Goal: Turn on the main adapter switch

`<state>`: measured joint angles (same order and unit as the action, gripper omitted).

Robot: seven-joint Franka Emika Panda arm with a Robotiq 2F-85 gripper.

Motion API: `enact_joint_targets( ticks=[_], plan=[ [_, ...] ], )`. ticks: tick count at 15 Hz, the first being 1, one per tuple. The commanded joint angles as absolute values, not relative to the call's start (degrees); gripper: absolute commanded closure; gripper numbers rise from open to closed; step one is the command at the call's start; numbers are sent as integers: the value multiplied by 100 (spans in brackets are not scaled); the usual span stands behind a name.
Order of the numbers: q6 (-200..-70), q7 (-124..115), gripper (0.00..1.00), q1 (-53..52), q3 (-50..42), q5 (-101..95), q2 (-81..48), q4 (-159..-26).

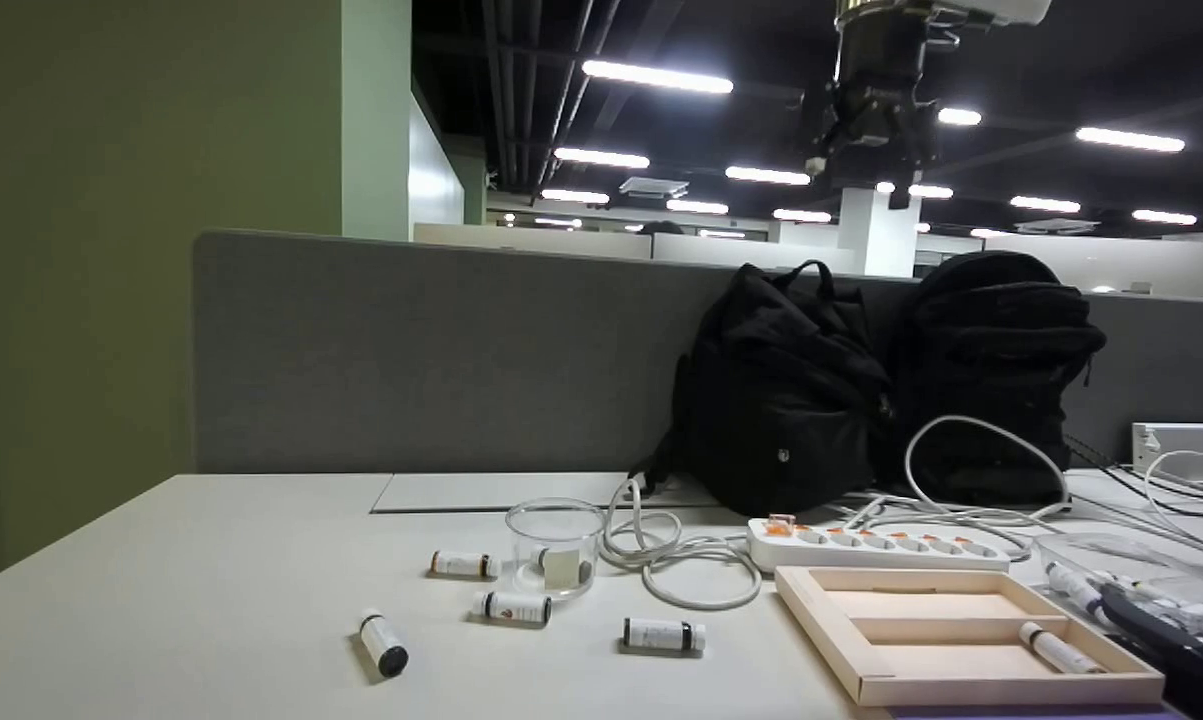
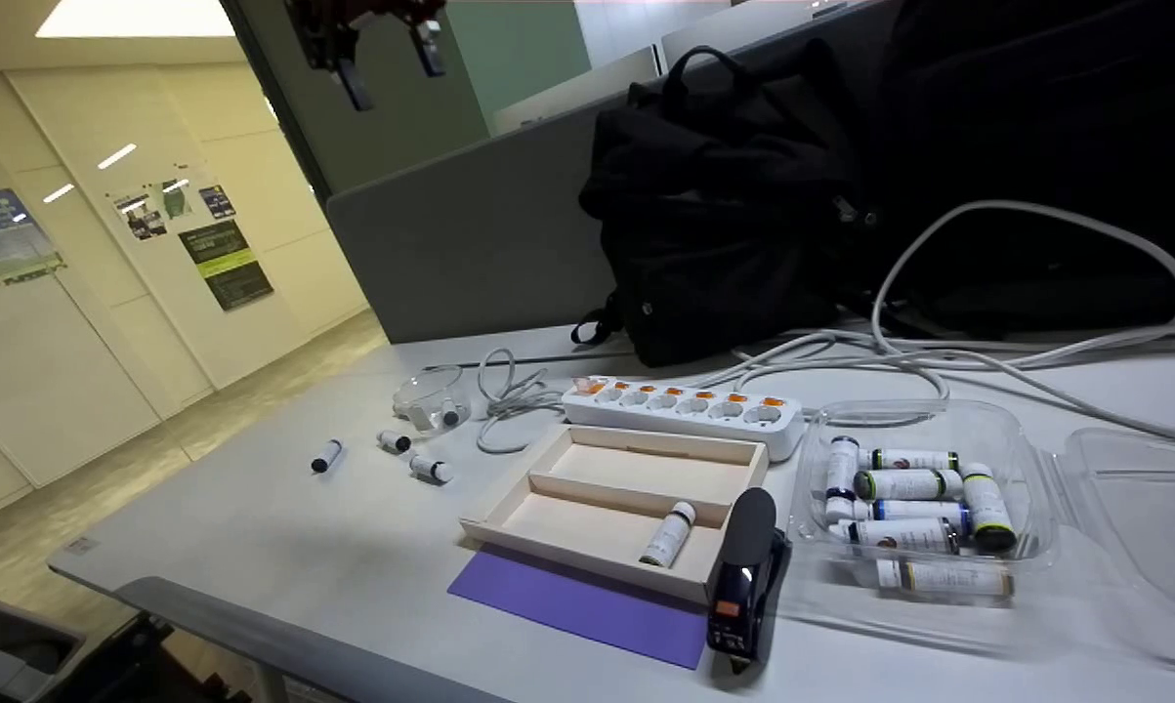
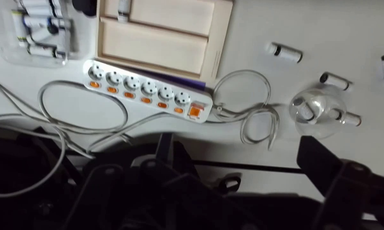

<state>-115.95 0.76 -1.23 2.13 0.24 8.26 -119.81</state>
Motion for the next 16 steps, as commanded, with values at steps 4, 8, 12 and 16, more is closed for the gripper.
enact_joint_targets(
  ticks=[4, 8, 12, 16],
  plan=[
    [-12969, 230, 24, -236, 261, 126, -1175, -11059],
    [-12647, -290, 47, -355, 176, -132, -2235, -10248],
    [-12402, -461, 75, -469, 110, -307, -3167, -9446],
    [-12392, -474, 99, -546, 72, -343, -3646, -9004]
  ],
)
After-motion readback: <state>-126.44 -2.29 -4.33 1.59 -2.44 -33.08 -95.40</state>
